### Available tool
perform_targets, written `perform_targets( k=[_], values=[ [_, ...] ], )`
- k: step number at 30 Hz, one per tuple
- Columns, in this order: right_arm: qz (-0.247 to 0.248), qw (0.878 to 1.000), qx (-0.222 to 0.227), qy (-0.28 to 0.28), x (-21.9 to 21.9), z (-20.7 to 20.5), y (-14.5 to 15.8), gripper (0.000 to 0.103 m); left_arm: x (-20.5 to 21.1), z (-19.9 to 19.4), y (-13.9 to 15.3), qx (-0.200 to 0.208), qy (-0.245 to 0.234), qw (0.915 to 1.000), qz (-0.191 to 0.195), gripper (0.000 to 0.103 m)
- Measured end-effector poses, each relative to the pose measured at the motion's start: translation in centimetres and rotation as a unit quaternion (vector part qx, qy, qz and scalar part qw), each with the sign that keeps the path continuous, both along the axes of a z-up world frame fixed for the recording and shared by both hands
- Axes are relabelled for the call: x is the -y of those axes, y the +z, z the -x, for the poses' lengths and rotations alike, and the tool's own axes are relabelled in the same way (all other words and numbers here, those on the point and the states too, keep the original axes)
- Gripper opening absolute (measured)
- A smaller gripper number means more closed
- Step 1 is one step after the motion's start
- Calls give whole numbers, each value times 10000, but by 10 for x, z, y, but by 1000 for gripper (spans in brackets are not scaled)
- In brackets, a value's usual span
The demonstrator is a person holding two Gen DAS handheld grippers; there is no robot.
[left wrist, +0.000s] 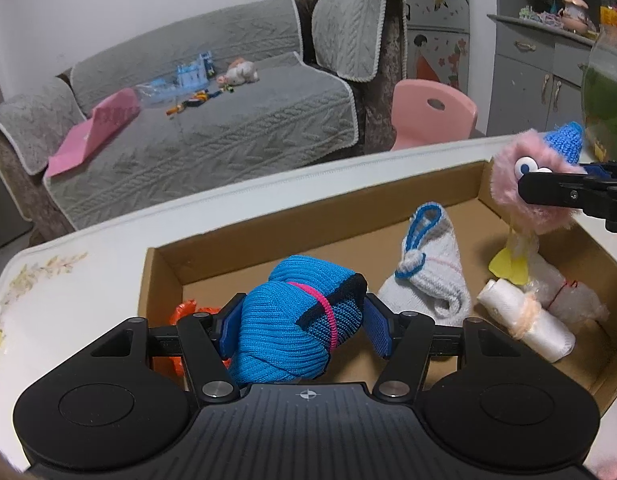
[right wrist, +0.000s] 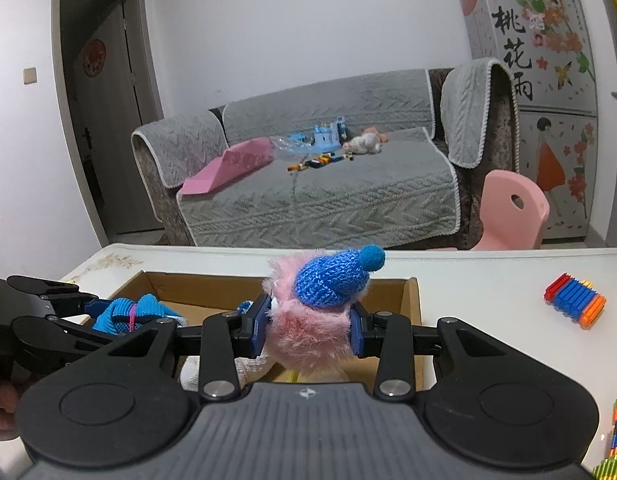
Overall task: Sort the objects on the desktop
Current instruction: 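Carry the blue bundle and pink fluffy toy into the box and open both grippers, then grasp the light blue sock bundle with the left gripper while the right grasps the orange-red bag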
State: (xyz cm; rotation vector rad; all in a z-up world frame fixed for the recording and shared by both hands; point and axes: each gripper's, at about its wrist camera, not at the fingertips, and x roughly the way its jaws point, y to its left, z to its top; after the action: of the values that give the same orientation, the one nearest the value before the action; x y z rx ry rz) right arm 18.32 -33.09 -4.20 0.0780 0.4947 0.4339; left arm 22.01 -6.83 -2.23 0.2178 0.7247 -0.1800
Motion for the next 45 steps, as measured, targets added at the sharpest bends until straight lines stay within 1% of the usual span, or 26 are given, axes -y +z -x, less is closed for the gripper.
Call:
perform_targets(
  k=[2,3,4,5,7,8,10,12,16,18,23,27,28,29,32,34,36,38,40,43,45],
  values=[
    [68,10000,-14,-32,0,0,-3,37,2,0,-3,-35,-26,10000,-19,67],
    [59,10000,-30,-46,0,0,-4,40,3,1,-4,-44,-39,10000,-43,68],
    [96,9999,-19,-51,1,0,-5,45,4,1,-4,-41,-52,10000,-74,68],
    [126,9999,-3,-40,0,1,-6,60,5,2,-4,-35,-74,9999,-104,69],
    [118,9999,22,-68,1,2,-6,77,6,5,-3,-33,-99,9998,-158,70],
    [129,9999,27,-79,1,2,-5,75,6,6,-3,-26,-103,9998,-180,70],
    [108,9999,37,-98,1,3,-3,75,6,8,-3,10,-95,9997,-232,75],
    [118,9999,51,-95,1,4,-2,75,4,10,-2,99,-56,9995,-284,90],
    [139,9999,83,-35,-2,6,2,75,3,16,5,221,-43,9994,-271,94],
    [156,9998,116,33,-3,9,5,76,2,21,11,299,-41,9992,-277,99],
    [217,9990,361,177,-4,29,19,80,2,43,29,526,-154,9977,-398,102],
    [145,9978,534,360,-2,50,32,86,-2,73,43,684,-323,9959,-504,103],
    [123,9973,583,426,-1,57,35,89,-3,83,46,727,-373,9951,-551,103],
    [93,9967,613,518,1,66,38,91,-5,94,48,761,-425,9945,-589,103],
    [-76,9946,562,871,10,83,42,92,-16,127,52,782,-551,9938,-570,103],
    [-173,9913,527,1198,17,97,45,92,-24,153,56,788,-773,9922,-586,103],
    [-275,9872,485,1495,25,113,47,93,-31,178,60,854,-1023,9899,-491,103],
    [-253,9846,473,1662,32,131,44,95,-37,203,61,819,-1340,9873,-220,103],
    [-122,9833,439,1764,38,146,37,96,-42,230,57,773,-1676,9828,66,103],
    [-13,9815,224,1902,46,160,22,96,-45,255,41,510,-2034,9770,393,103],
    [97,9801,66,1983,49,167,10,96,-43,262,26,266,-2135,9753,497,103]
  ],
)
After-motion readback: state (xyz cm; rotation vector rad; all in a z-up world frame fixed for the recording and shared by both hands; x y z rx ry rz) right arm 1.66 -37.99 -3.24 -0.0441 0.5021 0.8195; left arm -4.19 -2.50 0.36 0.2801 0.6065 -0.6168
